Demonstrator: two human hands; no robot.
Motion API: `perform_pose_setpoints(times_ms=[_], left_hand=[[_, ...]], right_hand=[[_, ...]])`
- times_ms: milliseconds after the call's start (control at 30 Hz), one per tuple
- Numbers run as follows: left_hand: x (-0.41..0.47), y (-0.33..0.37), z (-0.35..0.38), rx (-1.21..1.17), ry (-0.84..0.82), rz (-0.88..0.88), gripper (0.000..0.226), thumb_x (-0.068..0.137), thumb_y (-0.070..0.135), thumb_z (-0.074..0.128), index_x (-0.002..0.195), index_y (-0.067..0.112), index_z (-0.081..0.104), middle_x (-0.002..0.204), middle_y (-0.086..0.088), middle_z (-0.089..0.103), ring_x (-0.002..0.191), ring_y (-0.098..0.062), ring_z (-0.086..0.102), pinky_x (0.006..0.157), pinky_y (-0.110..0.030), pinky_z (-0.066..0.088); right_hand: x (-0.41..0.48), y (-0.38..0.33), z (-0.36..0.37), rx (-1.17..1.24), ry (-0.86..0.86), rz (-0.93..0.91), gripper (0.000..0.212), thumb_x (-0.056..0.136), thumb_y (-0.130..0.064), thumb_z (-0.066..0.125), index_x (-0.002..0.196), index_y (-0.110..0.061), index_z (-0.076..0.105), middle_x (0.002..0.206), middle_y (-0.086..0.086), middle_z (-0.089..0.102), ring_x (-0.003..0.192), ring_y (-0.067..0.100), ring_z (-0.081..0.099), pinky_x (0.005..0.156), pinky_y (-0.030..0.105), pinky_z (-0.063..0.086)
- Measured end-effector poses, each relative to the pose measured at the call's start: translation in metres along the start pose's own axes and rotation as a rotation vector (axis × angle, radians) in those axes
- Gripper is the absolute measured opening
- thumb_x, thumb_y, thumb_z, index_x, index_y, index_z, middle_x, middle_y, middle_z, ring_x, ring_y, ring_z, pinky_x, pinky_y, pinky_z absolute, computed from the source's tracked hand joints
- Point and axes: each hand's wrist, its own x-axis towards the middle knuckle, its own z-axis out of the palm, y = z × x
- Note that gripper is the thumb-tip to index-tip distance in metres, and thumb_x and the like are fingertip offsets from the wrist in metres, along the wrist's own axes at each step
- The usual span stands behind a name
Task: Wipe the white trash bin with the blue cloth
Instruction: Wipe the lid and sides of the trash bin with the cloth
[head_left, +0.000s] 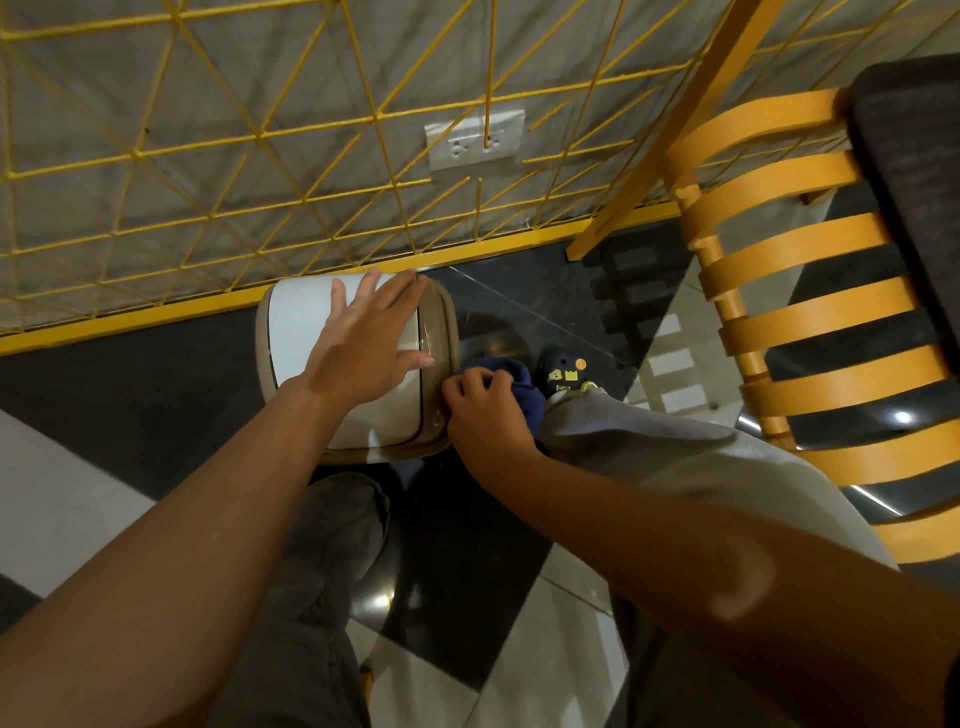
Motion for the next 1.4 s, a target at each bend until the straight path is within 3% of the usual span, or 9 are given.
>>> perform_pose_setpoints(times_ms=[233,433,733,900,1033,1400], left_hand=[[0.000,0.001,-0.001,0.006,-0.005,-0.005,0.079,0.087,0.044,0.054,0.148,0.014,0.013,0.157,-0.005,0.012,0.144,-0.033,0.008,0.113,-0.056,0.007],[0.000,0.000,-0.001,0.006,-0.001,-0.001,0.079,0.087,0.043,0.055,0.147,0.013,0.014,0.157,-0.005,0.013,0.144,-0.035,0.008,0.113,-0.057,0.007],[0.000,0.002,-0.003,0.007,-0.011,-0.004,0.079,0.087,0.042,0.055,0.147,0.013,0.013,0.157,-0.004,0.013,0.144,-0.034,0.008,0.113,-0.056,0.007],[0.000,0.001,-0.002,0.000,-0.009,0.009,0.080,0.086,0.042,0.058,0.147,0.012,0.015,0.157,-0.006,0.014,0.144,-0.035,0.009,0.112,-0.058,0.007],[0.001,0.000,0.000,0.024,-0.009,0.002,0.082,0.086,0.043,0.056,0.148,0.013,0.012,0.157,-0.004,0.012,0.144,-0.033,0.007,0.112,-0.057,0.008],[0.001,0.000,0.002,0.001,0.008,-0.004,0.080,0.086,0.042,0.057,0.147,0.013,0.015,0.157,-0.003,0.015,0.144,-0.033,0.008,0.113,-0.056,0.007]], right_hand=[[-0.010,-0.006,0.009,0.007,-0.039,-0.061,0.042,0.093,-0.020,0.047,0.131,-0.002,0.044,0.136,0.017,0.032,0.120,0.038,0.039,0.093,0.042,0.041],[-0.001,0.000,0.002,0.054,-0.018,-0.013,0.038,0.095,-0.018,0.044,0.130,-0.002,0.046,0.136,0.015,0.034,0.120,0.037,0.039,0.092,0.041,0.041],[-0.004,0.001,0.010,0.003,0.007,-0.085,0.040,0.094,-0.020,0.046,0.129,-0.002,0.046,0.135,0.015,0.035,0.120,0.037,0.040,0.092,0.041,0.041],[0.019,0.032,0.008,-0.024,0.033,-0.172,0.039,0.089,-0.022,0.056,0.126,-0.011,0.053,0.139,0.009,0.037,0.126,0.034,0.037,0.098,0.044,0.039],[0.037,0.053,0.000,-0.023,0.093,-0.146,0.035,0.092,-0.021,0.050,0.125,-0.011,0.056,0.137,0.009,0.040,0.124,0.035,0.039,0.096,0.044,0.038],[0.071,0.080,-0.016,-0.007,0.032,-0.085,0.040,0.093,-0.026,0.051,0.131,-0.014,0.051,0.143,0.007,0.034,0.126,0.034,0.037,0.098,0.045,0.038]])
